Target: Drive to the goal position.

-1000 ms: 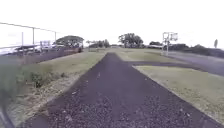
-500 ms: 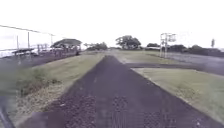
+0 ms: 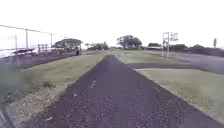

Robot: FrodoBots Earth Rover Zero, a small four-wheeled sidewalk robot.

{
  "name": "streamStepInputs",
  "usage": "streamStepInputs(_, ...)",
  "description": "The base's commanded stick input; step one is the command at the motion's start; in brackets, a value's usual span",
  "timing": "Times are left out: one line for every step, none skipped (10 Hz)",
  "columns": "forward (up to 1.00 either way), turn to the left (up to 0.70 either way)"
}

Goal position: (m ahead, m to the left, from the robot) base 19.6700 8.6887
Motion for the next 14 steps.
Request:
streamStepInputs(0.7,0.0)
streamStepInputs(0.7,0.0)
streamStepInputs(0.7,0.0)
streamStepInputs(0.7,0.0)
streamStepInputs(0.7,0.0)
streamStepInputs(0.7,0.0)
streamStepInputs(0.7,0.0)
streamStepInputs(0.7,0.0)
streamStepInputs(0.7,0.0)
streamStepInputs(0.7,0.0)
streamStepInputs(0.7,0.0)
streamStepInputs(0.7,0.0)
streamStepInputs(0.7,0.0)
streamStepInputs(0.7,0.0)
